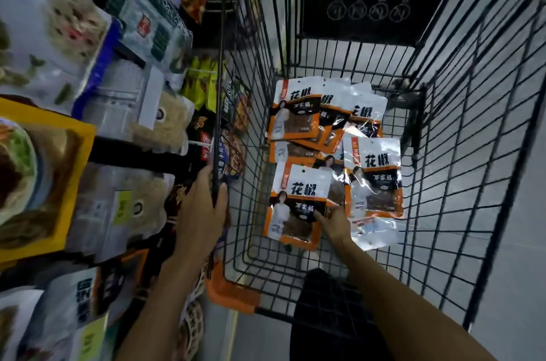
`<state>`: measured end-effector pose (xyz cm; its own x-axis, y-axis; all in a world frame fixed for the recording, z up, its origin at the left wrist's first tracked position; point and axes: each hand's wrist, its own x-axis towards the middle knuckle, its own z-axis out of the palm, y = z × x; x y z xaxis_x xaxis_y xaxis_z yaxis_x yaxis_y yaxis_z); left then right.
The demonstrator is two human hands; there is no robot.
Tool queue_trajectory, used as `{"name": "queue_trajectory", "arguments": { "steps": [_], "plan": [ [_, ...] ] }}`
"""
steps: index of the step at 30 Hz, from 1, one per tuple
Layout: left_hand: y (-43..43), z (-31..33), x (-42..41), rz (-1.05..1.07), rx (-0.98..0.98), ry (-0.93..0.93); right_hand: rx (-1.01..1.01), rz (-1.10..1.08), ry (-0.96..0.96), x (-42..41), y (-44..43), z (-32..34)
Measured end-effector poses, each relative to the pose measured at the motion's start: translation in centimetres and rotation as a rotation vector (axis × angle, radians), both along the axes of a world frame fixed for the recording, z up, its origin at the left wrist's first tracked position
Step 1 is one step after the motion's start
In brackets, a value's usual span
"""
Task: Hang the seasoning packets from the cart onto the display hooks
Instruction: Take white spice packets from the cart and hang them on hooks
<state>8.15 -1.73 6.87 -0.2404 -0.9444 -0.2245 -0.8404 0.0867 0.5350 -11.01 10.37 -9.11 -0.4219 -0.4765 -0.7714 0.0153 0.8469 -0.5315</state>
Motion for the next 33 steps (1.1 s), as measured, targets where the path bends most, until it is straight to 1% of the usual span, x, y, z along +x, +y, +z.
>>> {"name": "queue_trajectory", "arguments": {
  "steps": [4,8,11,13,16,18,20,22,23,24,25,27,28,29,30,31,33],
  "plan": [
    [0.7,-0.4,-0.1,0.007,0.003,0.015,0.019,-0.021,0.037,1.3,-0.1,-1.5],
    [0.9,-0.6,0.2,-0.005,-0.004,0.027,0.049,-0.092,0.095,2.4,-0.4,-2.4],
    [0.9,-0.6,0.4,-0.015,-0.008,0.029,0.041,-0.151,0.076,2.9,-0.6,-2.4],
    [0.7,-0.6,0.5,-0.034,-0.012,0.020,0.006,-0.165,0.065,2.8,-0.5,-1.7],
    [0.7,0.3,0.6,-0.059,-0.031,-0.017,-0.129,-0.173,0.069,1.7,0.0,1.1],
    [0.7,1.5,0.5,-0.038,-0.113,-0.059,-0.261,-0.193,0.082,0.4,0.7,4.1],
    [0.9,3.2,-0.4,-0.058,-0.274,-0.070,-0.378,-0.219,0.060,-1.2,1.1,7.4],
    [1.2,4.4,-2.0,-0.129,-0.423,-0.032,-0.433,-0.251,-0.021,-2.8,1.4,10.5],
    [1.4,4.7,-3.1,-0.159,-0.443,-0.007,-0.451,-0.269,-0.082,-3.5,1.5,11.9],
    [1.7,5.0,-4.5,-0.161,-0.408,0.025,-0.468,-0.286,-0.145,-4.1,1.6,13.2],
    [1.9,5.2,-5.8,-0.130,-0.298,0.077,-0.488,-0.305,-0.204,-4.6,1.6,14.3],
    [2.2,5.4,-8.1,-0.032,0.083,0.235,-0.523,-0.333,-0.310,-5.2,1.6,16.2],
    [2.2,5.3,-9.0,0.018,0.282,0.343,-0.535,-0.332,-0.359,-5.3,1.5,16.8],
    [2.2,4.8,-9.5,0.060,0.451,0.459,-0.542,-0.321,-0.396,-5.4,1.5,17.1],
    [2.2,4.0,-9.7,0.099,0.571,0.550,-0.540,-0.309,-0.417,-5.4,1.3,17.1],
    [2.3,3.3,-9.7,0.132,0.651,0.603,-0.533,-0.300,-0.426,-5.4,1.3,16.9],
    [2.4,1.8,-9.7,0.171,0.736,0.620,-0.512,-0.291,-0.417,-5.4,0.9,15.9]
  ]
}}
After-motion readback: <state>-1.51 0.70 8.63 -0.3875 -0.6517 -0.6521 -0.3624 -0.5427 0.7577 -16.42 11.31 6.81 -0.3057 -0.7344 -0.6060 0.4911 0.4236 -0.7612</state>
